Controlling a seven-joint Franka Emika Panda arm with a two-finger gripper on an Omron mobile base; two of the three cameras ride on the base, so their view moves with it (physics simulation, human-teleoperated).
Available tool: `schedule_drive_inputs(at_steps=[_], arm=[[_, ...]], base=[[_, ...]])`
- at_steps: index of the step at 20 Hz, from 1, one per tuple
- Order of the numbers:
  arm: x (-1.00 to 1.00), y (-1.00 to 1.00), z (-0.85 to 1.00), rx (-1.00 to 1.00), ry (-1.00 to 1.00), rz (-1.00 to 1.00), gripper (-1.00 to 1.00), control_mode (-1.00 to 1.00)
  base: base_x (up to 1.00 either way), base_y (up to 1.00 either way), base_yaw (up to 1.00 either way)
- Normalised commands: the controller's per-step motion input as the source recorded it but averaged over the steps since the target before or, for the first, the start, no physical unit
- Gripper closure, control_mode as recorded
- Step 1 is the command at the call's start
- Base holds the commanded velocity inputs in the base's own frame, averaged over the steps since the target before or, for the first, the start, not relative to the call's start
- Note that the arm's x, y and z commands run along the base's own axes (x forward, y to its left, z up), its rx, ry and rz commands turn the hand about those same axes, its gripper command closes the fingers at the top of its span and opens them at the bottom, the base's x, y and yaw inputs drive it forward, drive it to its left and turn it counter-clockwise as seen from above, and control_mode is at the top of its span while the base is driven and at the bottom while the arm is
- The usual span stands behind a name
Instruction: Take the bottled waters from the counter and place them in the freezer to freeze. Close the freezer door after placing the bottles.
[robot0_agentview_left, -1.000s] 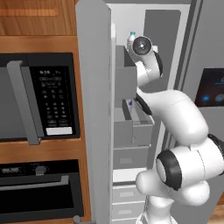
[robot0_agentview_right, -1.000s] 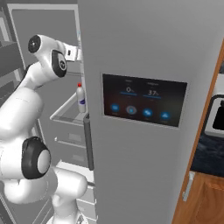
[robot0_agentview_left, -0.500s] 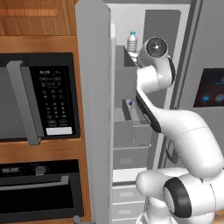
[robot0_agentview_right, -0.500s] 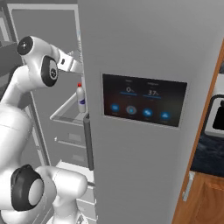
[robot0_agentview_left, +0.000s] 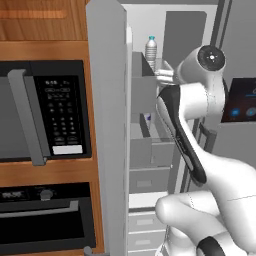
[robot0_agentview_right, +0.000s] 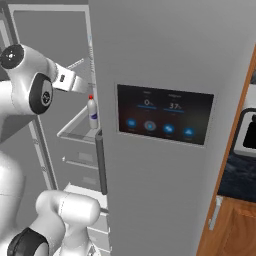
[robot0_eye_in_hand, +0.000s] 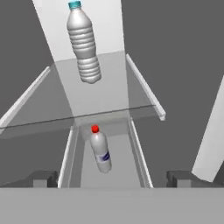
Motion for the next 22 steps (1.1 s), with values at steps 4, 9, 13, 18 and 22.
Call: schedule_drive_inputs(at_steps=[4,9,13,18,22], arm=[[-0.49,0.00,-0.29,-0.13,0.24,0.06,-1.00,-1.00],[-0.54,0.00,-0.40,0.00,0.21,0.01,-1.00,-1.00],[-0.56,0.00,-0.54,0.00,0.14,0.03,-1.00,-1.00],[-0.31,-0.02,-0.63,-0.02,0.14,0.01,-1.00,-1.00],[-0.16,-0.06,-0.69,0.00,0.19,0.00,-1.00,-1.00]], base=[[0.00,0.00,0.00],[0.00,0.00,0.00],[0.00,0.00,0.00],[0.00,0.00,0.00],[0.00,0.00,0.00]])
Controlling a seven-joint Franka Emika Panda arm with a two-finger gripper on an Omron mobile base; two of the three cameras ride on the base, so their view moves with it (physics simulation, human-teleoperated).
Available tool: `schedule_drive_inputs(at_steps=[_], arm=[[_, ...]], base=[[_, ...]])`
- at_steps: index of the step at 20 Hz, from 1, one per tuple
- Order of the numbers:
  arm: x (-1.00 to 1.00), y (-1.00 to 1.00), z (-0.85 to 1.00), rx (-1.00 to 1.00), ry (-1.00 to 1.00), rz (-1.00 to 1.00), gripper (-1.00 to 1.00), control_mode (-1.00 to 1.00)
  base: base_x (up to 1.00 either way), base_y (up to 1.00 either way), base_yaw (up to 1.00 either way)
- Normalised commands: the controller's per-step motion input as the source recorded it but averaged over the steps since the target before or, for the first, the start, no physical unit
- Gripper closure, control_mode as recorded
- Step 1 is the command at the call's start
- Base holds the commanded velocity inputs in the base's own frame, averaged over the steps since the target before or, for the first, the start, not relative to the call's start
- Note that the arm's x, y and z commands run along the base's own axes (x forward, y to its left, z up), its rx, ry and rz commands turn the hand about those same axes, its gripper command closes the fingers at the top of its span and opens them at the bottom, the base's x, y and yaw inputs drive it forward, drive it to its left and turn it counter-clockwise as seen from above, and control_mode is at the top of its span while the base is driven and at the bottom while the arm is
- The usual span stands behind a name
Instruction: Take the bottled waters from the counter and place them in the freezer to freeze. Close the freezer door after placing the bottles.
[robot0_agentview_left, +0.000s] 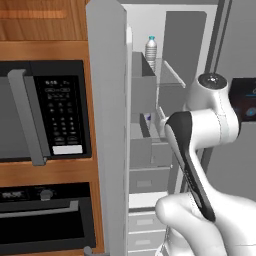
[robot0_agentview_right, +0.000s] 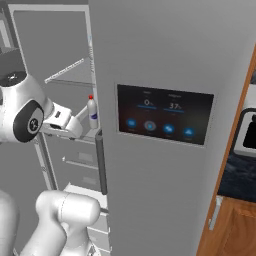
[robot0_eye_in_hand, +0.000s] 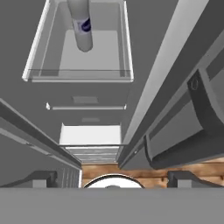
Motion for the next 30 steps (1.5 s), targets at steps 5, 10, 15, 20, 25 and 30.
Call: schedule_drive_inputs(at_steps=[5,10,15,20,25,30], arm=[[-0.14,-0.09,-0.66,0.00,0.18,0.00,-1.00,-1.00],[0.00,0.00,-0.08,0.00,0.05,0.00,-1.00,-1.00],[-0.06,0.00,0.00,0.00,0.00,0.00,-1.00,-1.00],[-0.08,0.00,0.00,0.00,0.00,0.00,-1.00,1.00],[0.00,0.00,0.00,0.00,0.00,0.00,-1.00,1.00],[0.00,0.00,0.00,0.00,0.00,0.00,-1.00,1.00]], base=[[0.00,0.00,0.00],[0.00,0.00,0.00],[0.00,0.00,0.00],[-0.47,0.00,-0.01],[-0.78,0.00,-0.12],[-0.71,0.01,-0.13]])
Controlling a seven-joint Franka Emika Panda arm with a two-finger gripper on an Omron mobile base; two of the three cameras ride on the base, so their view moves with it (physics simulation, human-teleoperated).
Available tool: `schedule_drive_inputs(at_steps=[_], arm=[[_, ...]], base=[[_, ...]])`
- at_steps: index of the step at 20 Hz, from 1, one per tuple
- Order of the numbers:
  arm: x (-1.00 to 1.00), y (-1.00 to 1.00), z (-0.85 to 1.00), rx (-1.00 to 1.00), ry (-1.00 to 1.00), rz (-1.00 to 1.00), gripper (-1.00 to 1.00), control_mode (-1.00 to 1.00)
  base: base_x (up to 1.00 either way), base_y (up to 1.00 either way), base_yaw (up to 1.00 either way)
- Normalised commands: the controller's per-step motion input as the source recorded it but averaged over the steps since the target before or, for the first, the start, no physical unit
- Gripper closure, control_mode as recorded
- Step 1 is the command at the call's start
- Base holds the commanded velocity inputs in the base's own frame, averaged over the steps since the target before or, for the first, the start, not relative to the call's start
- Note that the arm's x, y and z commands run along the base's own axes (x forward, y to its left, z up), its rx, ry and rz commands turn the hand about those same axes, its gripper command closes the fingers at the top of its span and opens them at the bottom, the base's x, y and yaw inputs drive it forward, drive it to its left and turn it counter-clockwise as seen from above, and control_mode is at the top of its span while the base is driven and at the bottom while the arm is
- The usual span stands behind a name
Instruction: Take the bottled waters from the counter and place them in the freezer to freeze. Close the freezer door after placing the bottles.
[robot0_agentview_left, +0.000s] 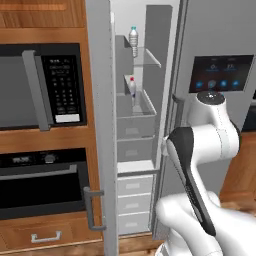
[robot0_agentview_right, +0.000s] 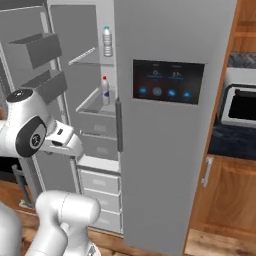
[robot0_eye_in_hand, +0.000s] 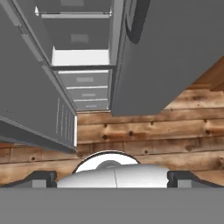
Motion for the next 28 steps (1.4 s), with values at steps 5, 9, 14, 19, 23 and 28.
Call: schedule_drive_inputs(at_steps=[5,9,14,19,23,28], arm=[[0.00,0.00,0.00,0.00,0.00,0.00,-1.00,1.00],[0.00,0.00,0.00,0.00,0.00,0.00,-1.00,1.00],[0.00,0.00,0.00,0.00,0.00,0.00,-1.00,1.00],[0.00,0.00,0.00,0.00,0.00,0.00,-1.00,1.00],[0.00,0.00,0.00,0.00,0.00,0.00,-1.00,1.00],[0.00,0.00,0.00,0.00,0.00,0.00,-1.00,1.00]], base=[[-0.59,0.22,-0.15],[-0.34,0.50,-0.05],[-0.16,0.59,-0.05],[-0.02,0.27,-0.06],[0.00,0.26,-0.10],[-0.10,0.35,-0.08]])
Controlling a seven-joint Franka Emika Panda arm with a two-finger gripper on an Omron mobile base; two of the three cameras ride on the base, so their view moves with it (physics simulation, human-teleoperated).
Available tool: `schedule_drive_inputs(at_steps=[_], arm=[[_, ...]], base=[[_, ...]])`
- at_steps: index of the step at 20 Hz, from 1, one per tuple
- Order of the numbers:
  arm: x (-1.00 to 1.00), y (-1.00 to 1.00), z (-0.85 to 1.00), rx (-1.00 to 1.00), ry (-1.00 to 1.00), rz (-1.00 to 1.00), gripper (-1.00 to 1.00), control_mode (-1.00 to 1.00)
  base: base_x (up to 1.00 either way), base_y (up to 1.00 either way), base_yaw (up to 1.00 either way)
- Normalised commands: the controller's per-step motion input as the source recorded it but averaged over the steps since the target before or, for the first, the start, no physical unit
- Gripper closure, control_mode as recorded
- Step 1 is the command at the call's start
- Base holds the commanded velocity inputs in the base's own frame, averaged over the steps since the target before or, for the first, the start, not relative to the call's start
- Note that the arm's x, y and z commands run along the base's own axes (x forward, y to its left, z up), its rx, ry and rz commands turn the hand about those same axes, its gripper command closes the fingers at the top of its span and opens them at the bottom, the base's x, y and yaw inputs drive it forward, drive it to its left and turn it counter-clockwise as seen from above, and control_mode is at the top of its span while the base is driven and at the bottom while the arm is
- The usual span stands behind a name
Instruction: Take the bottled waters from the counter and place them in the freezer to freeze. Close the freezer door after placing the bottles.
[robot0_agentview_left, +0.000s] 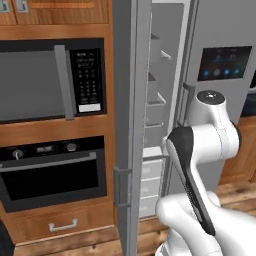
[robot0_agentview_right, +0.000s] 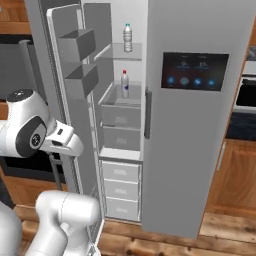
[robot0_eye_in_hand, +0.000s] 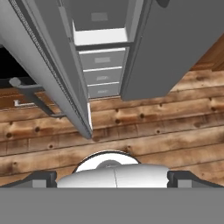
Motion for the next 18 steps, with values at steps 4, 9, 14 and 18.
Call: schedule_drive_inputs(at_steps=[4,9,14,18], arm=[[0.00,0.00,0.00,0.00,0.00,0.00,-1.00,1.00],[0.00,0.00,0.00,0.00,0.00,0.00,-1.00,1.00],[0.00,0.00,0.00,0.00,0.00,0.00,-1.00,1.00],[0.00,0.00,0.00,0.00,0.00,0.00,-1.00,1.00]], base=[[-0.43,0.14,-0.01],[-0.19,0.30,0.00],[0.00,0.68,0.00],[0.00,0.26,0.00]])
